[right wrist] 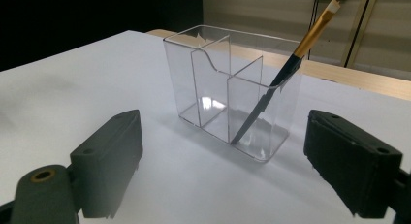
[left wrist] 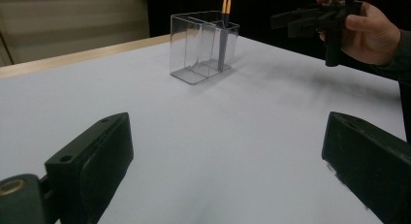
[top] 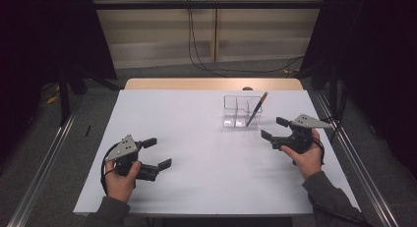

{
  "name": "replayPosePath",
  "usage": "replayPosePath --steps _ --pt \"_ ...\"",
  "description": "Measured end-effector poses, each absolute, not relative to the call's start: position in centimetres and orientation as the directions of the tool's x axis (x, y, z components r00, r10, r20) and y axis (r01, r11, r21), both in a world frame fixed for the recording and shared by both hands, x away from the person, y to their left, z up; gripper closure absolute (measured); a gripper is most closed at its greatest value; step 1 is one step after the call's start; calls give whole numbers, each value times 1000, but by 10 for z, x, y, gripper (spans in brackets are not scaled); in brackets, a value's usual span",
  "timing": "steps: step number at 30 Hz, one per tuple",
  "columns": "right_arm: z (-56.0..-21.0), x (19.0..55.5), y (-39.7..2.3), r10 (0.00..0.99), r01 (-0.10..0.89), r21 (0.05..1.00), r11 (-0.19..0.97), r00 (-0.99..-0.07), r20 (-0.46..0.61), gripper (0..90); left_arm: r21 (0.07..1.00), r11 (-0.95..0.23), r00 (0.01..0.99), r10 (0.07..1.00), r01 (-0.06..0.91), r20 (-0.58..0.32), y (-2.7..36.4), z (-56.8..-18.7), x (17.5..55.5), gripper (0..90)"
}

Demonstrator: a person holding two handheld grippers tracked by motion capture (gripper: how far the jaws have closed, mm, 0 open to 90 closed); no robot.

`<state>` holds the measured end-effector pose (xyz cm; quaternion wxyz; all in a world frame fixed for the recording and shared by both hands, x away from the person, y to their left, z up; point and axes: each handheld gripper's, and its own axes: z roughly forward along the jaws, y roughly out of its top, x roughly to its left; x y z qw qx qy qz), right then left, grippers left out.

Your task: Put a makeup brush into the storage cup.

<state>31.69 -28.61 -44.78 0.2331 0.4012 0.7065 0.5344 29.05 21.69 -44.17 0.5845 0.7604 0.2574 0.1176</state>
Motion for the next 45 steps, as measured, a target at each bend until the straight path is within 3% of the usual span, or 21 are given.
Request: replayPosePath --steps 45 --pt "-457 286 -304 820 345 932 112 -562 109 132 949 -185 840 529 255 -122 216 -442 292 42"
